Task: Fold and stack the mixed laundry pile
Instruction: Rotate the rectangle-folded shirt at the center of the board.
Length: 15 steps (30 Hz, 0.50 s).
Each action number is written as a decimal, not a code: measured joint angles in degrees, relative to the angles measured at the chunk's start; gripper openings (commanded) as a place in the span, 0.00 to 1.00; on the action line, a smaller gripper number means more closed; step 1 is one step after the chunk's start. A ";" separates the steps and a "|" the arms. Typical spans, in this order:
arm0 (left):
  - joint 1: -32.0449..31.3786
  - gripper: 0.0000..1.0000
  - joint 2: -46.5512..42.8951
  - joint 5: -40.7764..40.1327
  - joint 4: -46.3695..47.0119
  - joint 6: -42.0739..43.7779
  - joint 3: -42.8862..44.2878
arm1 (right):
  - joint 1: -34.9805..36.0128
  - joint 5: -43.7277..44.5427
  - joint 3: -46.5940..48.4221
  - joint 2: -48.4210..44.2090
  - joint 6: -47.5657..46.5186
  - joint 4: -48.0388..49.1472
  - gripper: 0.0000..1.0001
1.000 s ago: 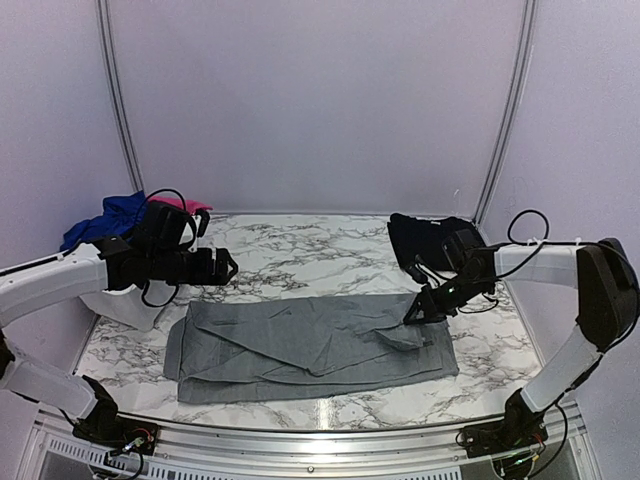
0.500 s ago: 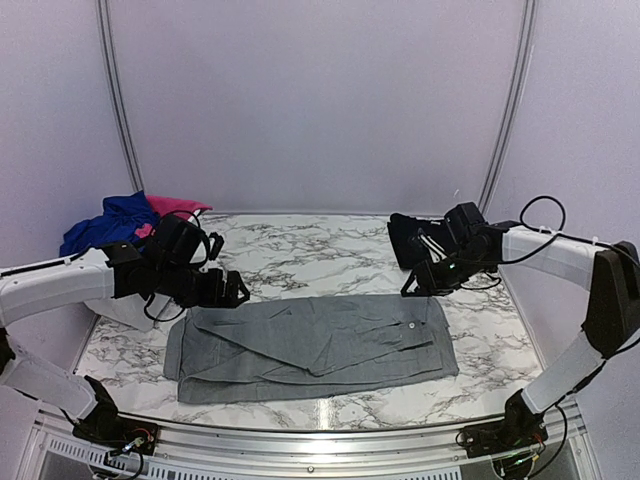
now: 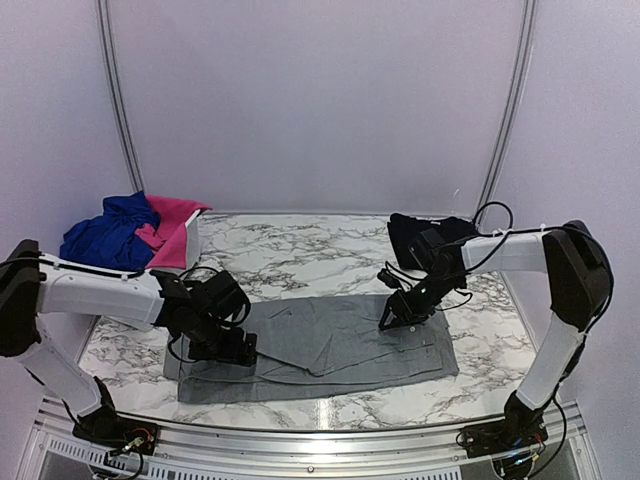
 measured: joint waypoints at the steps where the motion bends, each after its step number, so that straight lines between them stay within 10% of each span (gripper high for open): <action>1: 0.33 0.99 2.21 -0.52 -0.20 0.00 0.35 | 0.00 0.02 -0.74 0.00 0.04 0.02 0.48; 9: 7.58 0.99 17.51 -5.60 -2.60 5.35 14.47 | 0.00 -0.90 -8.41 -3.98 2.64 2.27 0.47; 15: 13.64 0.99 36.79 -7.91 -4.33 14.58 41.03 | 3.78 -4.31 -13.66 -8.24 7.41 4.46 0.47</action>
